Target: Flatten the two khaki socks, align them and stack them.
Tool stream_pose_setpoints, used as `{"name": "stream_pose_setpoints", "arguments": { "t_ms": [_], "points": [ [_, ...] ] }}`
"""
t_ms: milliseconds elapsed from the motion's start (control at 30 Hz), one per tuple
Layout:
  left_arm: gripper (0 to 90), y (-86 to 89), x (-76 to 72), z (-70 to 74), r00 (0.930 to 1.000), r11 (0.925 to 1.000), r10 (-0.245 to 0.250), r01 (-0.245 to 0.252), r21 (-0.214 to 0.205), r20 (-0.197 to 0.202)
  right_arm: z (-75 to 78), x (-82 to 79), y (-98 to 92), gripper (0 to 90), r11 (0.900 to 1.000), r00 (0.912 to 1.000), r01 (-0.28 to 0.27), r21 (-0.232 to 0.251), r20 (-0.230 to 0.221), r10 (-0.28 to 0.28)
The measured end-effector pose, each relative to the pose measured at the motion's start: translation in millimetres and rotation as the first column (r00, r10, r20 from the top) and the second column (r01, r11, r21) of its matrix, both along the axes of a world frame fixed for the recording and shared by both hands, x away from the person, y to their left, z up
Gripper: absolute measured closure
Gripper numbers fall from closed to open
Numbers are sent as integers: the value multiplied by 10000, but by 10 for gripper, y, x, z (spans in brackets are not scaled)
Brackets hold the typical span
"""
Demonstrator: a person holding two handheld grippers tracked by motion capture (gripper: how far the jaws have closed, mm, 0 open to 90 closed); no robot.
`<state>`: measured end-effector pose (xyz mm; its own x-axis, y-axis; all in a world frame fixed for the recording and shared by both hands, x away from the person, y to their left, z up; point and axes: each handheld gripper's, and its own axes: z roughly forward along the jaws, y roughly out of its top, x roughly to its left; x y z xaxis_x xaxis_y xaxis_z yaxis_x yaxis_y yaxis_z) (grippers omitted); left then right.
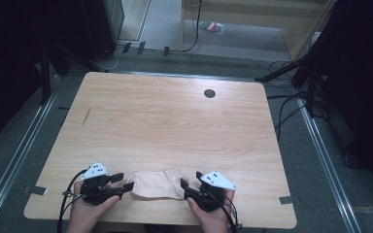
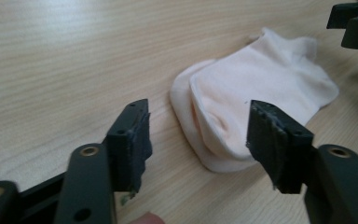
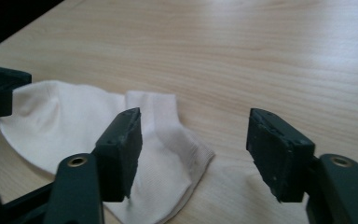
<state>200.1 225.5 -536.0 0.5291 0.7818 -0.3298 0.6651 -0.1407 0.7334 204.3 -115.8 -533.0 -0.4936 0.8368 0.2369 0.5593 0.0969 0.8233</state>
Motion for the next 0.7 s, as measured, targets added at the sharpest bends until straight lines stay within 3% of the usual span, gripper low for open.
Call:
{"name": "stream_pose_setpoints", "arguments": {
  "t_ms": [167,233,300,367,433,467,533,600,700],
  "points": [
    [318,100,-5,43,9988,9986,325,-310,-421,363,79,15,-89,241,9991,9994,316,294,140,-320],
    [419,129,-35,81,9964,9970,337,-280,-720,783,92,21,-121,260,9985,9990,412,371,172,-418],
    [584,109,-58,117,9943,9938,-144,259,-1079,1060,101,12,-138,408,9976,9988,445,535,199,-456],
    [723,35,-82,129,9891,9934,-618,739,-877,1335,101,-2,-131,552,9974,9995,179,699,247,-196],
    [792,-39,-79,108,9896,9962,-644,714,-502,1288,97,-30,-74,686,9942,9996,-252,1045,128,240],
    [810,-66,-48,82,9924,9985,-430,466,-282,1155,88,-45,-13,736,9924,9987,-519,1119,83,513],
    [860,-63,5,58,9952,9985,-243,288,-466,943,46,-88,236,871,9848,9917,-1257,1197,-102,1278],
    [900,-71,36,56,9952,9981,-181,236,-566,957,16,-114,426,900,9806,9849,-1692,985,-202,1720],
    [900,-132,59,66,9943,9993,-277,301,-227,1032,-27,-147,761,900,9703,9712,-2346,589,-284,2365]
  ]
}}
